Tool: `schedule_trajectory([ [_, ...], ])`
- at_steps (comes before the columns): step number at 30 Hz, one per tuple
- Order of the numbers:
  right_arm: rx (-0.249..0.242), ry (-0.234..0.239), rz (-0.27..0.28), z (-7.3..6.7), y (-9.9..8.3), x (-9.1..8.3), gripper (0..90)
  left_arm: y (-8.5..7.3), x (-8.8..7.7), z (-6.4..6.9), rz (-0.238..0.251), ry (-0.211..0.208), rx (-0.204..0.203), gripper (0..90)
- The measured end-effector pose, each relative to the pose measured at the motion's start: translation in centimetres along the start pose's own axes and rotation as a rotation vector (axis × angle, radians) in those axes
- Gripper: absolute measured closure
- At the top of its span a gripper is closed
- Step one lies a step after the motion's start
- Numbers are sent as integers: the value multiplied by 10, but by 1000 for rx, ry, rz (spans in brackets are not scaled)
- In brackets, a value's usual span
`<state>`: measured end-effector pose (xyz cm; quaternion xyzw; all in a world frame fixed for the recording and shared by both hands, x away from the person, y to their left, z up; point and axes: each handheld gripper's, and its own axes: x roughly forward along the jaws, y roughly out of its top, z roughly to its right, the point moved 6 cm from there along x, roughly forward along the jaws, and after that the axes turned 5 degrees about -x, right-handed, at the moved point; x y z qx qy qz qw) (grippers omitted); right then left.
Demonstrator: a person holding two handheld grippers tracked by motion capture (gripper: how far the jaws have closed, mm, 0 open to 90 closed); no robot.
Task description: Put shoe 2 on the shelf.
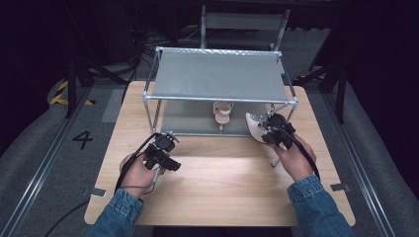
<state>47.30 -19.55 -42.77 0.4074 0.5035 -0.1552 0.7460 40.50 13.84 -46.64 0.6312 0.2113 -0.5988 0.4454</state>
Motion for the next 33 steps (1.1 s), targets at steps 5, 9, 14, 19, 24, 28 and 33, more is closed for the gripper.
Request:
schedule_trajectory([
  [5,-1,-15,8,3,10,11,853,-5,-1,-2,4,4,-5,428],
  [9,-6,-34,8,4,16,19,853,-9,-2,-3,8,7,-12,428],
  [14,11,-47,17,5,21,29,853,-14,-5,-6,8,7,-20,427],
  [19,10,-68,31,6,25,37,853,-15,-6,-8,21,10,-28,429],
  [24,10,-126,77,8,27,43,851,-16,-6,-8,22,3,-40,429],
  [28,44,-99,93,6,28,51,848,-14,-5,-8,16,6,-24,429],
  [33,44,-83,107,0,34,55,704,-11,-5,-6,19,-2,-27,429],
])
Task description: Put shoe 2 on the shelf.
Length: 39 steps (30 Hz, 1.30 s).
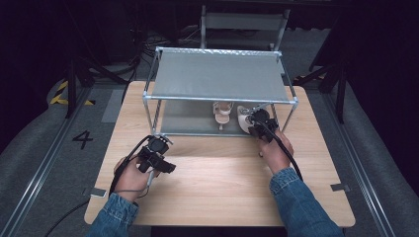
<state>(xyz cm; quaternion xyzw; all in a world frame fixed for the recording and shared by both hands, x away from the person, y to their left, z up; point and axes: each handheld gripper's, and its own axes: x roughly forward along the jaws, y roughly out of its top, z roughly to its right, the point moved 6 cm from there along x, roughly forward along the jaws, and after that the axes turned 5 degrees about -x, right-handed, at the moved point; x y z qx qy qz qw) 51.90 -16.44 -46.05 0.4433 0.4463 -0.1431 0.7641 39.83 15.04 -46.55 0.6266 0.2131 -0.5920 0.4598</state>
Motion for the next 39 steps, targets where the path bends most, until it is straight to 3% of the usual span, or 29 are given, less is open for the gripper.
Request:
schedule_trajectory([
  [3,-2,51,2,-7,0,0,621,3,0,0,1,-6,2,429],
  [5,-14,55,6,-7,-1,-5,609,6,1,1,-2,-9,14,428],
  [11,-39,54,98,-8,-1,-33,564,11,4,4,-9,-20,31,427],
  [16,12,80,160,-3,-16,-63,552,18,5,5,-6,-26,39,427],
  [23,37,106,150,0,-41,-88,527,24,8,10,-14,-29,50,426],
  [26,62,131,118,1,-55,-97,512,26,8,12,-15,-29,60,426],
  [30,76,136,87,3,-70,-94,500,25,8,12,-14,-29,58,426],
  [34,136,147,51,6,-84,-84,479,26,7,12,-11,-31,62,426],
  [39,111,122,13,5,-95,-70,479,26,7,12,-7,-33,61,425],
])
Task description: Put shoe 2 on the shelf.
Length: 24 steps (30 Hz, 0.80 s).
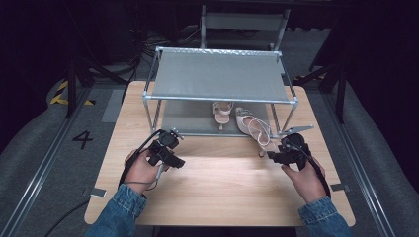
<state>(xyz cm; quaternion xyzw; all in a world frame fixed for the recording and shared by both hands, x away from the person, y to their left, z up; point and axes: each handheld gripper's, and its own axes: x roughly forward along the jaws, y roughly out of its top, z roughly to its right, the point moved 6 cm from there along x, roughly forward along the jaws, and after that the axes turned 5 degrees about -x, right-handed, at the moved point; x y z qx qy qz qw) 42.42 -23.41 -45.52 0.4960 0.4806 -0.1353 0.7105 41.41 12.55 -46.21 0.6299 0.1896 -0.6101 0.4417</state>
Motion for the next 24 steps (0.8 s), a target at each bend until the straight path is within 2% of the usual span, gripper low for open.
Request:
schedule_trajectory([
  [8,39,28,-16,3,-7,28,527,-2,0,-1,0,2,-7,425],
  [12,52,47,-1,3,-7,40,554,-4,0,-2,-4,2,-8,425],
  [16,48,68,-5,-2,-6,49,580,-6,0,-3,-5,6,-7,425],
  [20,41,55,4,-2,-3,53,605,-8,0,-5,-2,5,-13,424],
  [22,56,64,9,-4,-1,56,641,-9,0,-6,-1,4,-19,424],
  [24,43,57,19,-6,2,58,680,-9,-1,-6,-2,4,-20,425],
])
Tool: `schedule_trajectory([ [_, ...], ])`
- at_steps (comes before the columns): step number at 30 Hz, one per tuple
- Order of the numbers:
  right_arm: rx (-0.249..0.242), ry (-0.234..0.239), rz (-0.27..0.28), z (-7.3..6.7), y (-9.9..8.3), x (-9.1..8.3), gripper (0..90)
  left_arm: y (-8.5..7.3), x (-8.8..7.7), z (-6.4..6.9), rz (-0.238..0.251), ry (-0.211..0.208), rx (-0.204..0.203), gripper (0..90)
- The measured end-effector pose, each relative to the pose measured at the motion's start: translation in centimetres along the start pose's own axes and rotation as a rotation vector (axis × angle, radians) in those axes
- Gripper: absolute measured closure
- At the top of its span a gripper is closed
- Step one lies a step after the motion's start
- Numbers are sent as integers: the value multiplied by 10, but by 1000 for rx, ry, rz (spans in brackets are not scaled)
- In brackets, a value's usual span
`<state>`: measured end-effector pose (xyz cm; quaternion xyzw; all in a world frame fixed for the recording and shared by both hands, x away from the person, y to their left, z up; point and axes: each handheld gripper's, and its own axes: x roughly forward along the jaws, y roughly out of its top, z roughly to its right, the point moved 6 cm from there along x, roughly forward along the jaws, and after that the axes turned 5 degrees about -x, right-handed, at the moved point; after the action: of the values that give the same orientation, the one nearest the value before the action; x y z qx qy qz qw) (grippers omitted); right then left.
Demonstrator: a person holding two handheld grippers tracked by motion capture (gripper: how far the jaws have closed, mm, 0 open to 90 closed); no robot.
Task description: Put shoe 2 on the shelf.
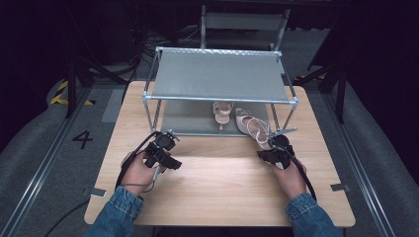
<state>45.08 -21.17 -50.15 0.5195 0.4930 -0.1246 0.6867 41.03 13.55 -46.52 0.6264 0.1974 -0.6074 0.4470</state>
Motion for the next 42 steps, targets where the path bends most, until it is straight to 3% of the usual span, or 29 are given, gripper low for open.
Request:
schedule_trajectory([
  [4,-14,3,37,-6,7,-2,745,0,0,-1,-1,1,2,423],
  [13,-11,61,42,-14,19,-4,759,0,1,0,-3,-3,3,423],
  [18,-20,90,46,-18,34,-1,764,1,-1,0,2,-7,-2,422],
  [30,-27,68,10,-14,64,24,777,-2,-2,-2,8,-4,-3,421],
  [35,-58,59,20,-12,79,37,786,-6,-5,-4,12,1,-5,421],
  [36,-35,70,11,-13,81,39,788,-8,-5,-4,12,-5,-12,421],
  [40,-61,49,29,-12,85,45,793,-12,-6,-6,13,-1,-21,420],
  [42,-49,44,34,-13,87,47,794,-15,-7,-7,16,1,-24,420],
])
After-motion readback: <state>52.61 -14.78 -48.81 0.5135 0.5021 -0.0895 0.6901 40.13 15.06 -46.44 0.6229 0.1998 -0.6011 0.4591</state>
